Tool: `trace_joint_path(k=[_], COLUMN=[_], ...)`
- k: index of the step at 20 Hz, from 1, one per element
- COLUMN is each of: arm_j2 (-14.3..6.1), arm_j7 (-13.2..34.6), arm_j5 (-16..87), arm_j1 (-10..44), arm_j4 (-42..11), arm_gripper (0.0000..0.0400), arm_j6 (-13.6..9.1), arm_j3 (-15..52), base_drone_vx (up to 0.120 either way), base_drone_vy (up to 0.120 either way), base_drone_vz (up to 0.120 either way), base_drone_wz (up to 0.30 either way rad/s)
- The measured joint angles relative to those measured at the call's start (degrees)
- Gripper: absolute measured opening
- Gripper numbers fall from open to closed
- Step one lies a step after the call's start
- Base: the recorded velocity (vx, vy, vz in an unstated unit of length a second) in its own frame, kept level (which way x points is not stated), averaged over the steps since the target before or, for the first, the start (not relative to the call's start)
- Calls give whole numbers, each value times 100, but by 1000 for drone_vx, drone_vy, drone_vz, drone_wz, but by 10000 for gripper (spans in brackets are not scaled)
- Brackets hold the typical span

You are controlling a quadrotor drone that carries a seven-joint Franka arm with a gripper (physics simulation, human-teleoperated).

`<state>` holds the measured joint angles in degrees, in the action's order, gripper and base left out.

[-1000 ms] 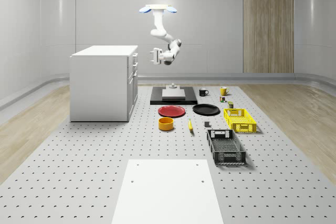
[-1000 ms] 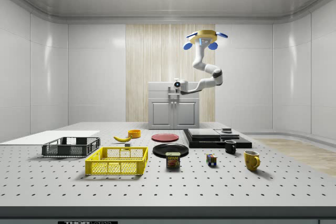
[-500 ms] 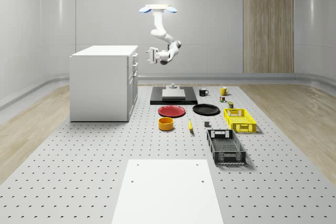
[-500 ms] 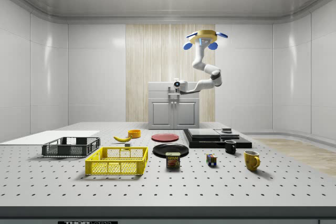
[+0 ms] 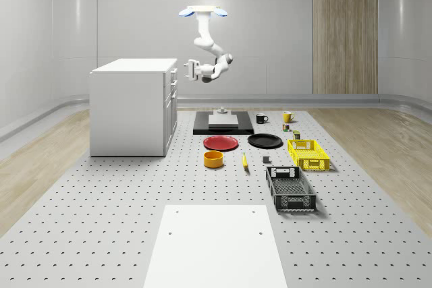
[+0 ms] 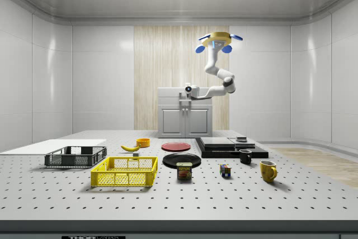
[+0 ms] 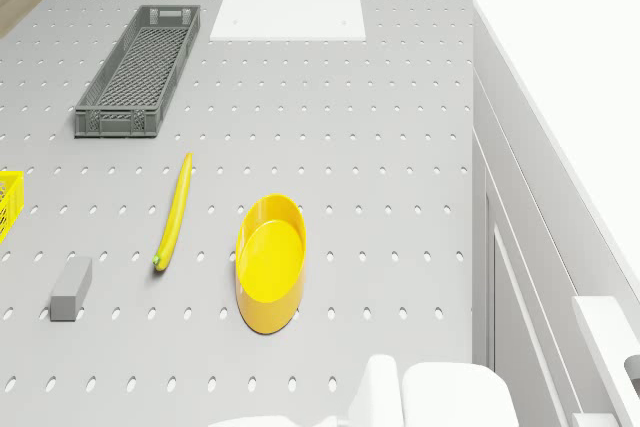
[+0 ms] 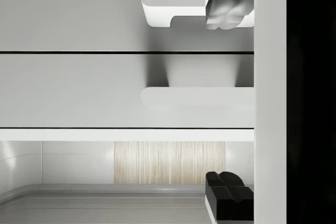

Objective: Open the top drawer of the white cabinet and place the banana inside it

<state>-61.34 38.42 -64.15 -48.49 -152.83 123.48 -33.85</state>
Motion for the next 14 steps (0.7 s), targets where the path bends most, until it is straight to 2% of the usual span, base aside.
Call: trace_joint_path(k=[14], arm_j2=[525], arm_j7=[-463], arm_j5=[-895], arm_j1=[-239], arm_j4=[66], arm_gripper=[400], arm_j6=[378], arm_j3=[530], base_drone_vx=[0], base_drone_vy=[0], base_drone_vz=[0], base_drone_wz=[0])
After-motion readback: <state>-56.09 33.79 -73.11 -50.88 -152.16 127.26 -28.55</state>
